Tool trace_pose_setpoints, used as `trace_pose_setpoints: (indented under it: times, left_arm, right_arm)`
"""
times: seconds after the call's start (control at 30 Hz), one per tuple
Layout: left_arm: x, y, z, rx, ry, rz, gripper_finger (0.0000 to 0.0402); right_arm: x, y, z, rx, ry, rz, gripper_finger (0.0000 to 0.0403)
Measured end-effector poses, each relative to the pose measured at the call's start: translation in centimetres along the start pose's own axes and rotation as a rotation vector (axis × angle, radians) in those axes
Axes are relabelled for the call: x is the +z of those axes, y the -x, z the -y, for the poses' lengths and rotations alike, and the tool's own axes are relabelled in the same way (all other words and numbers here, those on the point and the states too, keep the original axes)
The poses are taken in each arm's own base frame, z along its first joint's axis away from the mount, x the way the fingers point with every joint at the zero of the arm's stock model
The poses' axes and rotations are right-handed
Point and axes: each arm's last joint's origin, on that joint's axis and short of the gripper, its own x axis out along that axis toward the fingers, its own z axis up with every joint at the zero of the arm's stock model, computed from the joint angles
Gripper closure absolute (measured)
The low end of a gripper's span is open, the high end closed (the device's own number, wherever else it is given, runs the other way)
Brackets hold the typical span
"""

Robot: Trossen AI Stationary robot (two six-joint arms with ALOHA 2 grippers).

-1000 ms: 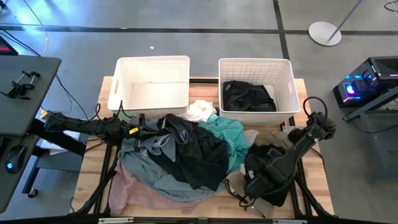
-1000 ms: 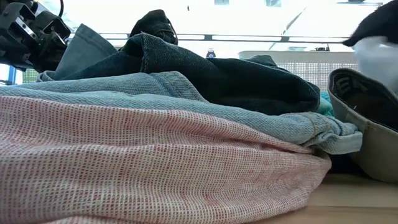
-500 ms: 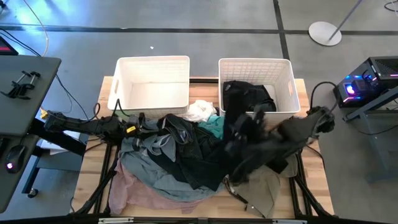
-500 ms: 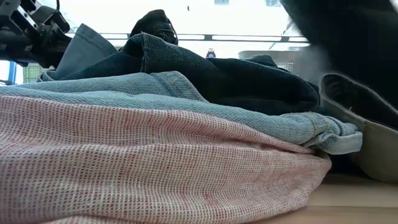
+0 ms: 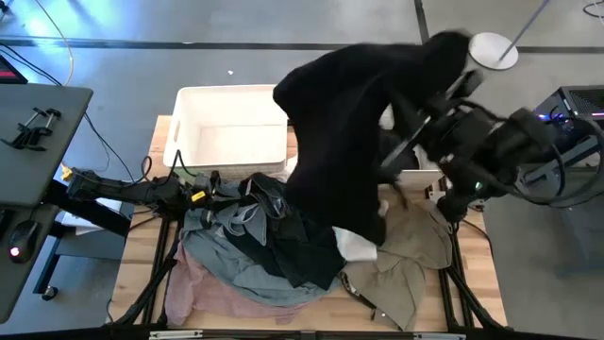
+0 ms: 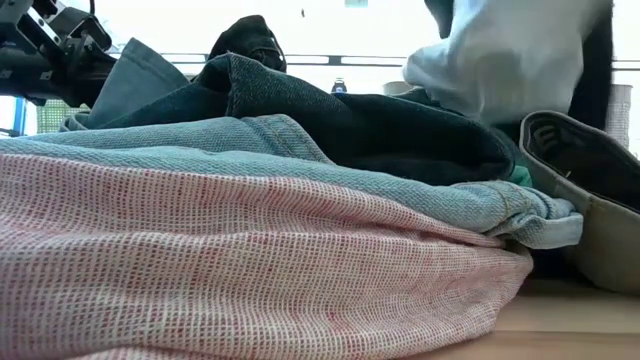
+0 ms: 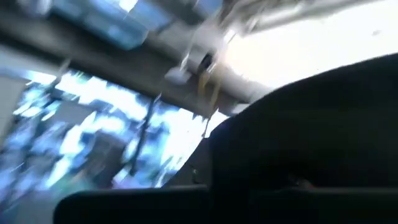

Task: Sort clothes
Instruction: Put the black shirt into the right white bin

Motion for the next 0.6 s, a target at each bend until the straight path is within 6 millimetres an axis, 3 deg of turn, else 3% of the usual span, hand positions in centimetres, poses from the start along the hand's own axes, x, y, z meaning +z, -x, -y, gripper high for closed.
trace_pose_setpoints:
  times: [0.17, 0.33, 0.43, 0.6]
  left_arm:
    - [0.0, 0.0, 0.0, 0.000, 0.000, 0.000, 0.0401]
    - [0.2, 0.0, 0.1, -0.026, 0.020, 0.016, 0.0402]
    - [1.4, 0.1, 0.5, -0.075, 0.049, 0.138, 0.0402]
    - [3.4, 0.4, 1.4, -0.225, -0.042, 0.332, 0.0401]
  right_arm:
    - [-0.2, -1.2, 2.3, -0.136, 0.071, 0.142, 0.0398]
    - [-1.0, -2.9, 5.0, -0.199, 0.028, 0.100, 0.0398]
    - [-1.4, -3.3, 6.0, -0.119, -0.067, 0.171, 0.0398]
    - [-1.3, -3.9, 7.8, 0.146, -0.322, 0.452, 0.0398]
